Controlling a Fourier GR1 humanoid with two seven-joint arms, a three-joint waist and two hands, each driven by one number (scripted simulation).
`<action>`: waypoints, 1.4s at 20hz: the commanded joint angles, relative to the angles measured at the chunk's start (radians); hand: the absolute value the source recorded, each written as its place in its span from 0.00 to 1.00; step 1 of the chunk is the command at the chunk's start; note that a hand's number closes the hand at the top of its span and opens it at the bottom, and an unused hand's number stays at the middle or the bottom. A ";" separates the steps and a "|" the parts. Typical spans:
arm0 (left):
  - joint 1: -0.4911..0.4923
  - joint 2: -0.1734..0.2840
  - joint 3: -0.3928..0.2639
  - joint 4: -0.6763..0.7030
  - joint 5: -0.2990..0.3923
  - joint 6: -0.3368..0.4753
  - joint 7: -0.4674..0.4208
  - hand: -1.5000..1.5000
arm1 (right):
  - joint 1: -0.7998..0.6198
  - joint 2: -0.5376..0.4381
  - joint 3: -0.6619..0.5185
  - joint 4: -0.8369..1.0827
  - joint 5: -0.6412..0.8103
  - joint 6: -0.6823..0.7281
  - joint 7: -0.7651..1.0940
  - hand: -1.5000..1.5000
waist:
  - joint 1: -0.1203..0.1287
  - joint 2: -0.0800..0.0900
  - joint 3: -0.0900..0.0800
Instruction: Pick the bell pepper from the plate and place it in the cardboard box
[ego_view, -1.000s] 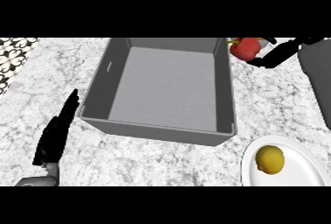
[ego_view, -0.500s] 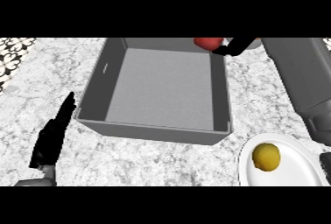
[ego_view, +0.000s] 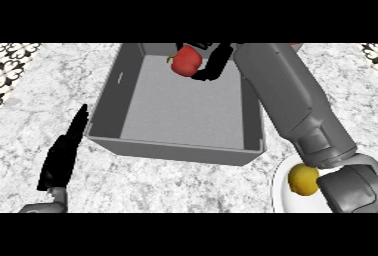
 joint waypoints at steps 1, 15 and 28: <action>-0.005 0.005 0.025 0.082 0.009 -0.007 -0.075 0.50 | -0.049 0.089 0.013 0.067 0.029 -0.046 0.057 1.00 | 0.002 0.004 0.000; 0.000 0.014 -0.004 -0.024 0.000 -0.047 0.004 0.50 | 0.020 0.119 0.158 0.225 -0.135 -0.184 0.088 0.00 | 0.055 0.007 0.000; -0.044 -0.007 0.007 0.009 -0.012 -0.015 0.007 0.50 | -0.060 0.064 -0.215 0.296 -0.498 -0.119 0.132 0.00 | 0.024 0.014 0.001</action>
